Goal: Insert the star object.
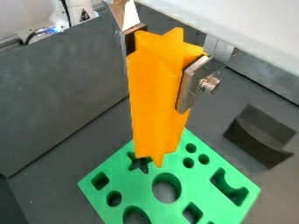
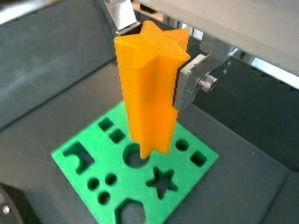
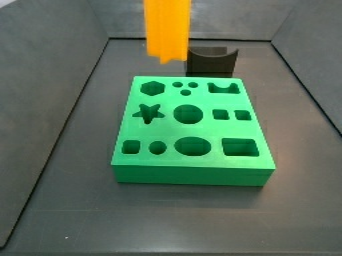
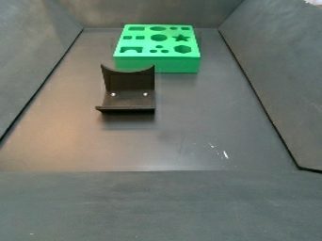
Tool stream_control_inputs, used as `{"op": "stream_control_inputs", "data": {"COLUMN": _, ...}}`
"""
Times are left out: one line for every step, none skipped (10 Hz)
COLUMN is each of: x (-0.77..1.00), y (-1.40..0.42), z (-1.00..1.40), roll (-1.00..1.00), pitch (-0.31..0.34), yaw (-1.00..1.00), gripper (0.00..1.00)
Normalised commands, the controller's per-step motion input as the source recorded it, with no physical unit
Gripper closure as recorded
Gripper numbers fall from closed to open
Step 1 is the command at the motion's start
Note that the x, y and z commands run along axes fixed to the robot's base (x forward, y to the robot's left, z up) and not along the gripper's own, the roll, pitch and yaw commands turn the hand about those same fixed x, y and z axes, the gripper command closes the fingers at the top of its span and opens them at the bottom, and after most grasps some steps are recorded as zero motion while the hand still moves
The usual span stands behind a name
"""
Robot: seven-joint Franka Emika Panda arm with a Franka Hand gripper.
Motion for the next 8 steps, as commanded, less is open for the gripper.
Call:
{"op": "stream_control_inputs", "data": {"x": -0.17, "y": 0.00, "z": -0.87, "roll": 0.05, "pitch": -0.091, "yaw": 0.13, "gripper": 1.00}}
{"op": "stream_control_inputs", "data": {"x": -0.07, "y": 0.00, "z": -0.79, "roll": 0.03, "pitch": -0.083, "yaw": 0.17, "gripper": 1.00}}
{"op": "stream_control_inputs", "data": {"x": -0.01, "y": 0.00, "z": -0.78, "roll": 0.04, "pitch": -0.097, "yaw": 0.18, "gripper": 1.00}}
{"op": "stream_control_inputs", "data": {"x": -0.05, "y": 0.00, "z": -0.83, "roll": 0.06, "pitch": -0.124, "yaw": 0.23, "gripper": 1.00}}
{"op": "stream_control_inputs", "data": {"x": -0.07, "y": 0.00, "z": -0.79, "roll": 0.05, "pitch": -0.060, "yaw": 0.12, "gripper": 1.00}}
{"op": "stream_control_inputs", "data": {"x": -0.09, "y": 0.00, "z": -0.70, "roll": 0.06, "pitch": -0.029, "yaw": 0.00, "gripper": 1.00}}
{"op": "stream_control_inputs", "data": {"x": -0.11, "y": 0.00, "z": -0.65, "roll": 0.05, "pitch": -0.024, "yaw": 0.00, "gripper": 1.00}}
{"op": "stream_control_inputs", "data": {"x": -0.11, "y": 0.00, "z": -0.62, "roll": 0.04, "pitch": -0.026, "yaw": 0.00, "gripper": 1.00}}
